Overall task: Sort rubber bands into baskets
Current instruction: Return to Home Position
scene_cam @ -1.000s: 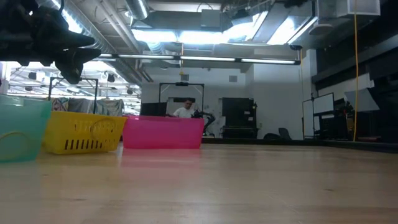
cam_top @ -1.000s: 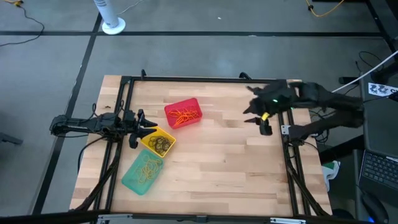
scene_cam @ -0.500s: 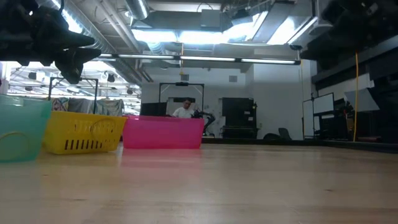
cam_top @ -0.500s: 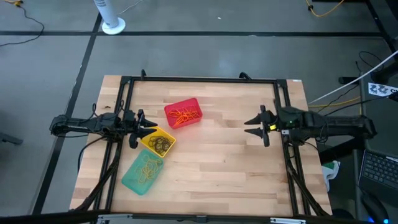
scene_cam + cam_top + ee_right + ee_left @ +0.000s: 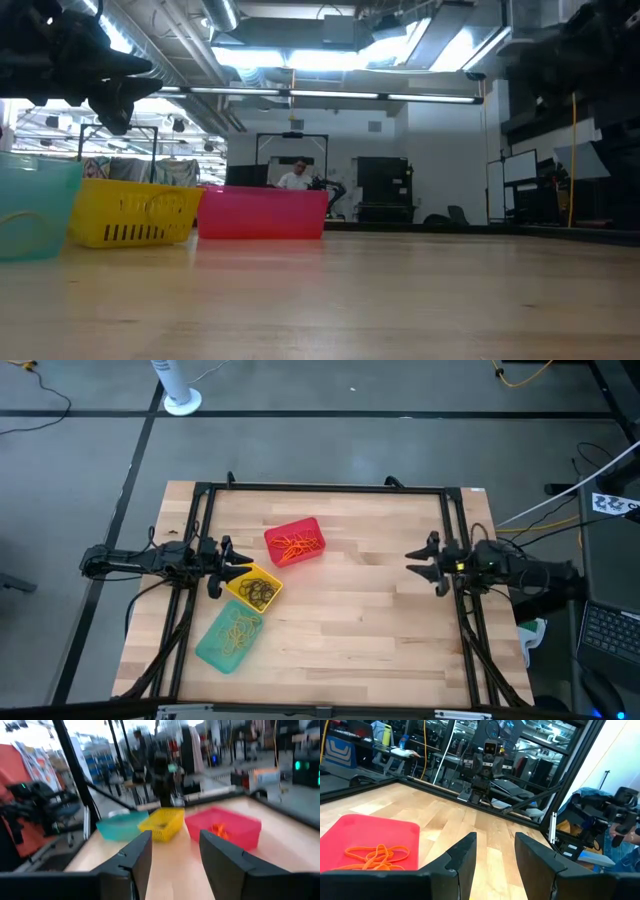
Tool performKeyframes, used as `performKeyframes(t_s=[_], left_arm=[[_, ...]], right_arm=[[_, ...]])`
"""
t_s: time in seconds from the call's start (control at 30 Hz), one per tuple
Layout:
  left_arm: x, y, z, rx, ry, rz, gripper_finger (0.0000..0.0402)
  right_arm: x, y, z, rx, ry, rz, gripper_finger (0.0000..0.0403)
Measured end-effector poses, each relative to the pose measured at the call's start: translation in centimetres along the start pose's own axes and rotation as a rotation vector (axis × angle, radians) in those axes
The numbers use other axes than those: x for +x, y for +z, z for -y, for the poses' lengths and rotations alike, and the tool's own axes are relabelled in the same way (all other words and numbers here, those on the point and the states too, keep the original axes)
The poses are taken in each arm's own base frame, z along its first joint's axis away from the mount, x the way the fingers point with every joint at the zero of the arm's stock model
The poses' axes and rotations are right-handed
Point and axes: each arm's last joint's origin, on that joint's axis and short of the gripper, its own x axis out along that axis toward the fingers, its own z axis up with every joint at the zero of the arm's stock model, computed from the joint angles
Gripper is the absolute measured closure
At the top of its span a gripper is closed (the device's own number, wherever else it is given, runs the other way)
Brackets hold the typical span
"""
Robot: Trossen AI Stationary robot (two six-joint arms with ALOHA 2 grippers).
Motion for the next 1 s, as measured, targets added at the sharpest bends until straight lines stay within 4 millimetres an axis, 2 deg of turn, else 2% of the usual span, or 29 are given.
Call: performKeyframes(t_s=[0.1,0.27,0.4,0.6,1.0], left_arm=[[0.0,0.0,0.0,0.000,0.000,0.000,0.0270],[0.0,0.0,0.0,0.000,0.000,0.001,0.0270],[0.0,0.0,0.0,0.000,0.000,0.001,0.0270],[0.0,0.0,0.0,0.000,0.000,0.002,0.0270],[0.0,0.0,0.0,0.000,0.000,0.001,0.0270]], right_arm=[[-0.7,0.5,-0.1,-0.027,0.014,0.067,0.0237],[-0.7,0.1,-0.1,-0.063,0.026,0.022,0.0237],[-0.4,-1.2,0.1,-0.062,0.052,-0.046,0.0237],[0.2,-2.8,0.3,-0.068,0.113,0.008,0.0237],[0.2,-3.0,0.2,-0.119,0.148,-0.002,0.0237]])
